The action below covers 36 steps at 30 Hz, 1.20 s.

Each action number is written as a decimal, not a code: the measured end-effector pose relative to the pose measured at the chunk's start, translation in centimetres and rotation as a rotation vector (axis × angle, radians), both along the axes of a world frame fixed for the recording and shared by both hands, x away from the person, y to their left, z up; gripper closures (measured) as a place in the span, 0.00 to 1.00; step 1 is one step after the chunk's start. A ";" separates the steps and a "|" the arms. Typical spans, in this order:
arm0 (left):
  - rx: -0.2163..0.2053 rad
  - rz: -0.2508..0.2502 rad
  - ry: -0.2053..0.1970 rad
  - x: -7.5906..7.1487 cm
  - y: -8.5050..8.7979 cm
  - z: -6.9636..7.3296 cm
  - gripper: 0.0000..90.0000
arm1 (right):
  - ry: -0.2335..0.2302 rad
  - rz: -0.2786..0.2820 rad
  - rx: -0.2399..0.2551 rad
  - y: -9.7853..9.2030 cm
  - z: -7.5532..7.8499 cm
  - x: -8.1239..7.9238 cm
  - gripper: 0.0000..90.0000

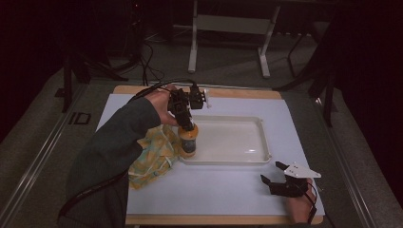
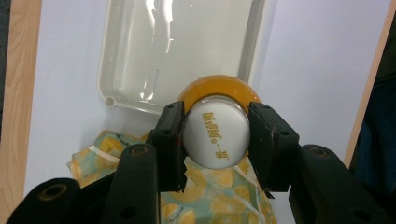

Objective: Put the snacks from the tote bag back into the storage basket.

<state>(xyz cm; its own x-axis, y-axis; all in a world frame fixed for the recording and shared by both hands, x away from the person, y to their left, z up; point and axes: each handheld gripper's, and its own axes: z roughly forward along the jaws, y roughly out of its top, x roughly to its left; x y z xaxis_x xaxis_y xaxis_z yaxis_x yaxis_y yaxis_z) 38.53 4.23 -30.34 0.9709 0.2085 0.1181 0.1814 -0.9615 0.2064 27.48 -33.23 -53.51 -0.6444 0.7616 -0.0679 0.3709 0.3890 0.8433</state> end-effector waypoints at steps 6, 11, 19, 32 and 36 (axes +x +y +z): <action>-0.010 -0.006 0.006 0.3 -0.3 -0.6 0.66 | -0.002 -0.002 0.000 0.0 0.0 0.0 0.20; -0.006 -0.005 0.003 0.4 -0.5 -0.9 0.65 | -0.006 -0.002 0.001 0.0 0.0 -0.1 0.20; 0.005 -0.019 -0.004 0.4 -0.8 -1.3 0.65 | -0.014 -0.002 0.004 0.0 0.0 -0.2 0.20; 0.010 -0.025 -0.001 0.5 -1.2 -2.2 0.65 | -0.016 -0.002 0.005 0.0 0.0 -0.2 0.20; 0.014 -0.028 -0.001 0.5 -1.4 -2.7 0.65 | -0.016 -0.002 0.006 0.0 0.0 -0.2 0.20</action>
<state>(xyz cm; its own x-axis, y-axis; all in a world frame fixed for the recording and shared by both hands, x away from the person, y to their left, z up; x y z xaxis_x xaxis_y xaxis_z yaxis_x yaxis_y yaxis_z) 38.98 2.84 -33.02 0.9761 0.1800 0.1217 0.1546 -0.9689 0.1933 27.28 -33.28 -53.48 -0.6414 0.7637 -0.0737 0.3582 0.3830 0.8515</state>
